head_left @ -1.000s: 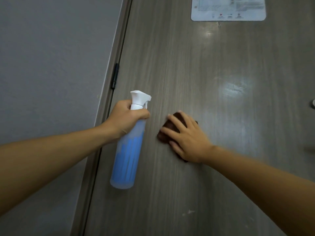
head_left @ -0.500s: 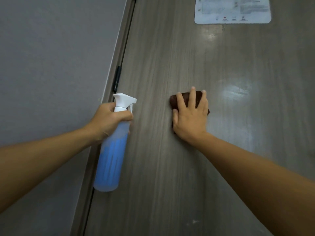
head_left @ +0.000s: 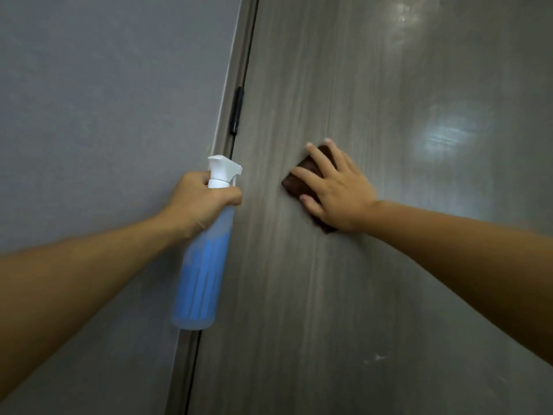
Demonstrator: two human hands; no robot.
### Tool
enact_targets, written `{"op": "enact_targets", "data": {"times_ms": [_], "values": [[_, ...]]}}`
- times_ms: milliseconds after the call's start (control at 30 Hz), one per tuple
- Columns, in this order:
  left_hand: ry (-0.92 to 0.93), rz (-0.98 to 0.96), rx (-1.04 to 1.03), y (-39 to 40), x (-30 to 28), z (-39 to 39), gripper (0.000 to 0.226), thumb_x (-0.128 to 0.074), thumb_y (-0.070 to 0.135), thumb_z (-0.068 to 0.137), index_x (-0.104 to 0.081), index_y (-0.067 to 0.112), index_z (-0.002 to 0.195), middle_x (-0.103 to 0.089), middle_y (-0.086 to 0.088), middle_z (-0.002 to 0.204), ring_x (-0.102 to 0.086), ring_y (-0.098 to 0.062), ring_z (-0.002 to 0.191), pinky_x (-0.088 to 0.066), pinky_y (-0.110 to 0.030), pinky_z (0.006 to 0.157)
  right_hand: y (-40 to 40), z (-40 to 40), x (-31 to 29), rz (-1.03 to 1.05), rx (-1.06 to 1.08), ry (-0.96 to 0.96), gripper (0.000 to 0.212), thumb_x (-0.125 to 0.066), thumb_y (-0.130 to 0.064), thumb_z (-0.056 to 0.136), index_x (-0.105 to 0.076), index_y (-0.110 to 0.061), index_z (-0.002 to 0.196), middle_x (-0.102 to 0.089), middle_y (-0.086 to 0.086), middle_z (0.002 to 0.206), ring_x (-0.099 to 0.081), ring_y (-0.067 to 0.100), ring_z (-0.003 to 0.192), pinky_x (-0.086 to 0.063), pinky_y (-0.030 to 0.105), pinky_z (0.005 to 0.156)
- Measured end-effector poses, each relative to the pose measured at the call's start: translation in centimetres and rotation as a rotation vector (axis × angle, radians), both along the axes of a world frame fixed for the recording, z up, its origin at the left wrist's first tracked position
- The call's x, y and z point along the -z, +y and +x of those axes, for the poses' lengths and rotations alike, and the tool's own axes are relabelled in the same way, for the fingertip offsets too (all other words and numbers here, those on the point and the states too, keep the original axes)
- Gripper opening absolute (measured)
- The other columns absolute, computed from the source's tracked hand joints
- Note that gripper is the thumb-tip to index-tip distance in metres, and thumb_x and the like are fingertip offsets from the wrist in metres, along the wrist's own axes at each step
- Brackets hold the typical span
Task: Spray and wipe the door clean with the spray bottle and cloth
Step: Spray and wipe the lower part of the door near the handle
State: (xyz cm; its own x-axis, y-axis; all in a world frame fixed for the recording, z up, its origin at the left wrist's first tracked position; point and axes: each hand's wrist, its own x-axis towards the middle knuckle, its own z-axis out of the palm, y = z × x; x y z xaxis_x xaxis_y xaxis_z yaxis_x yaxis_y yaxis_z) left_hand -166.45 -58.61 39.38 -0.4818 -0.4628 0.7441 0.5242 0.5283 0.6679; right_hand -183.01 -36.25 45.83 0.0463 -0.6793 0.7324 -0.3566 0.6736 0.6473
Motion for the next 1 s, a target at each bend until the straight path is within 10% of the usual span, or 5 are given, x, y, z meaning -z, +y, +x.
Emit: {"op": "enact_targets", "data": {"times_ms": [200,433,633,1000], "values": [[0.091,-0.02,-0.102,-0.7,2.2,-0.6,0.044,-0.07,0.038,0.052,-0.06,0.002,0.074,-0.056,0.001,0.059,-0.049,-0.014,0.056,-0.042,-0.035,0.056,-7.1,1.4,0.9,-0.299,-0.062,-0.095,0.059,-0.042,-0.049,0.1,-0.037,-0.023,0.153,-0.017,0.021,0.167,-0.008,0.055,0.152,-0.013,0.063,0.123],[0.108,-0.127,-0.143,-0.1,4.8,0.4,0.022,-0.068,0.03,0.057,-0.057,0.014,0.066,-0.052,0.008,0.056,-0.04,-0.002,0.047,-0.035,-0.016,0.046,-9.1,2.1,5.1,0.035,-0.094,0.002,0.06,-0.048,-0.048,0.097,-0.042,-0.023,0.152,-0.023,0.02,0.166,-0.015,0.054,0.15,-0.017,0.063,0.123],[0.142,-0.124,-0.189,-0.2,5.1,1.1,0.033,-0.071,0.033,0.061,-0.066,0.007,0.08,-0.062,0.0,0.065,-0.05,-0.01,0.057,-0.044,-0.028,0.055,-8.7,1.6,9.1,0.489,-0.073,0.088,0.061,-0.044,-0.054,0.097,-0.041,-0.031,0.154,-0.024,0.012,0.168,-0.019,0.047,0.153,-0.018,0.057,0.125],[0.154,-0.203,-0.238,-0.5,5.6,1.0,0.023,-0.074,0.036,0.063,-0.063,0.02,0.075,-0.066,0.002,0.064,-0.052,-0.006,0.055,-0.049,-0.034,0.055,-11.6,3.2,6.6,-0.051,-0.096,-0.079,0.059,-0.047,-0.046,0.099,-0.038,-0.025,0.154,-0.02,0.018,0.167,-0.013,0.053,0.151,-0.014,0.062,0.124]]}}
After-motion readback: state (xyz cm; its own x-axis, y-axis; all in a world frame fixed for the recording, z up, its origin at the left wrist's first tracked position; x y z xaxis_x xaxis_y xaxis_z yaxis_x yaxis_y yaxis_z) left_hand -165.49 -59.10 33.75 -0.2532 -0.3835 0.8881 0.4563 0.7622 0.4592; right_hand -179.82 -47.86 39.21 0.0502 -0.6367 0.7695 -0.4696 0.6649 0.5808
